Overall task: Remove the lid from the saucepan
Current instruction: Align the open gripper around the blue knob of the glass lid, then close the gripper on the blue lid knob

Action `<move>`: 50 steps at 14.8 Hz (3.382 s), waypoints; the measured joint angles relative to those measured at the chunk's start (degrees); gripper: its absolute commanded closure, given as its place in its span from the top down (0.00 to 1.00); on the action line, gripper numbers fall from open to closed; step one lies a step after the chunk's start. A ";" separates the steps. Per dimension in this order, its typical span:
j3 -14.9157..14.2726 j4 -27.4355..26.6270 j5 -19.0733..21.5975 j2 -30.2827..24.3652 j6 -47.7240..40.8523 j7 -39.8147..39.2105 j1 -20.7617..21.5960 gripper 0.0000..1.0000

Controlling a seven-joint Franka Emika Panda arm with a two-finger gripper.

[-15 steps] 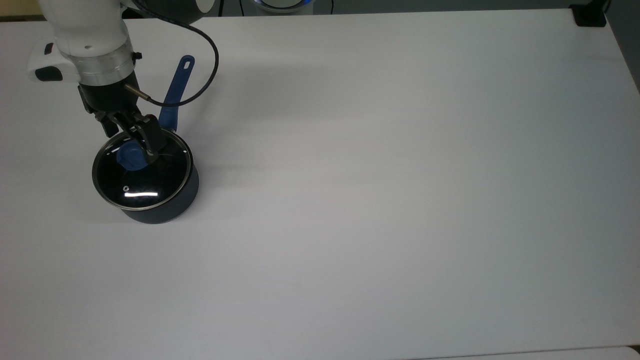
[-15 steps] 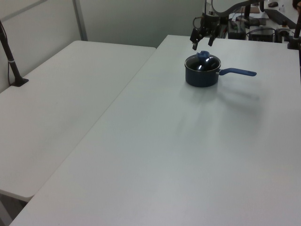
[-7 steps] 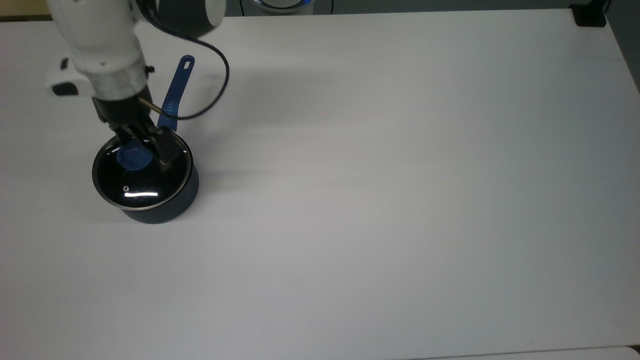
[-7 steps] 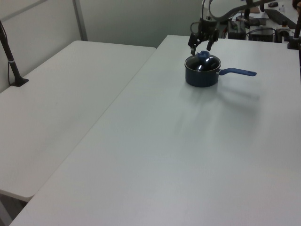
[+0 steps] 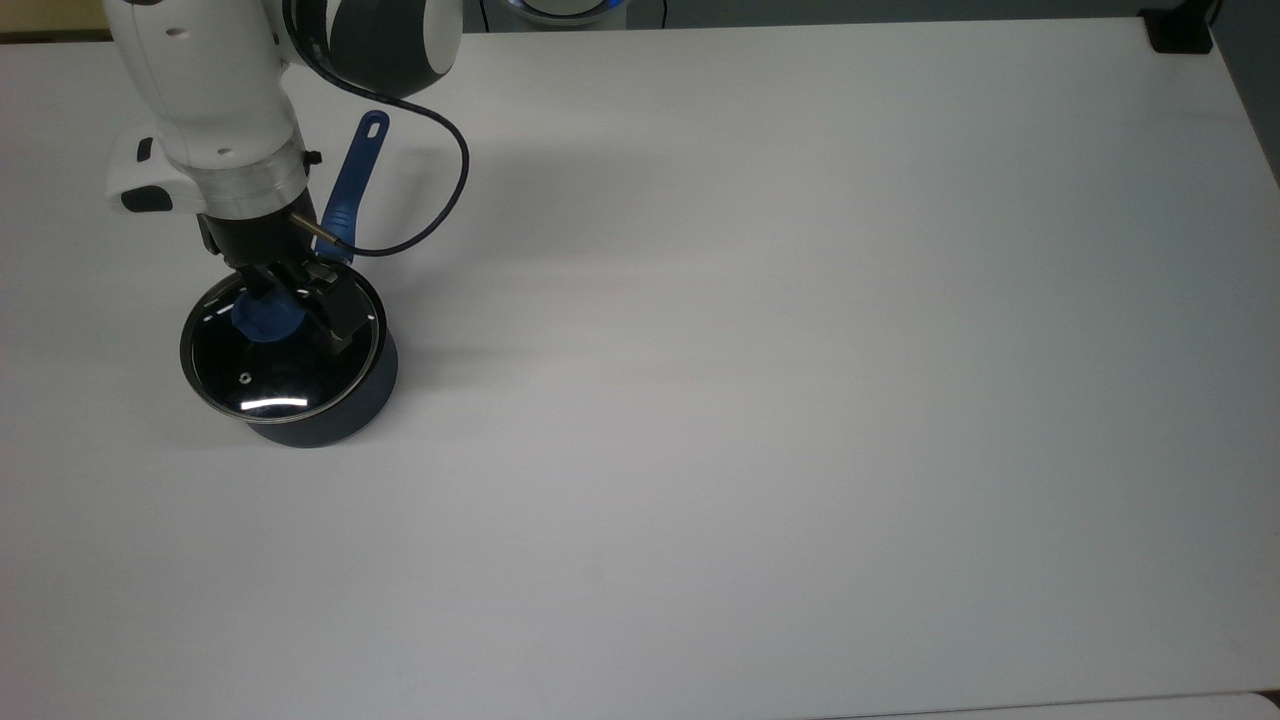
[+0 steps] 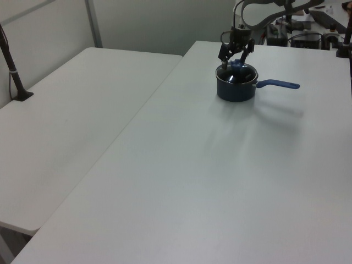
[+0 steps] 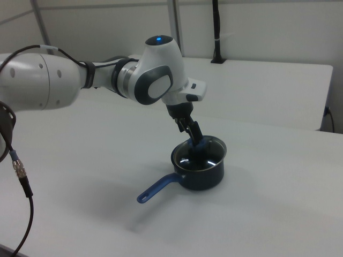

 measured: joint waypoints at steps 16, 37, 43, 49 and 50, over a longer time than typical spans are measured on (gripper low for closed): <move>-1.83 4.18 0.00 -0.43 -2.47 -1.15 -0.35 1.00; -1.71 2.56 -0.57 1.41 -2.63 -3.13 0.02 0.93; -1.69 2.53 -0.69 1.74 -2.63 -3.29 0.12 0.81; -1.67 2.53 -0.88 2.10 -2.63 -3.72 0.37 0.55; -1.67 2.59 -0.88 2.09 -2.63 -3.81 0.41 0.52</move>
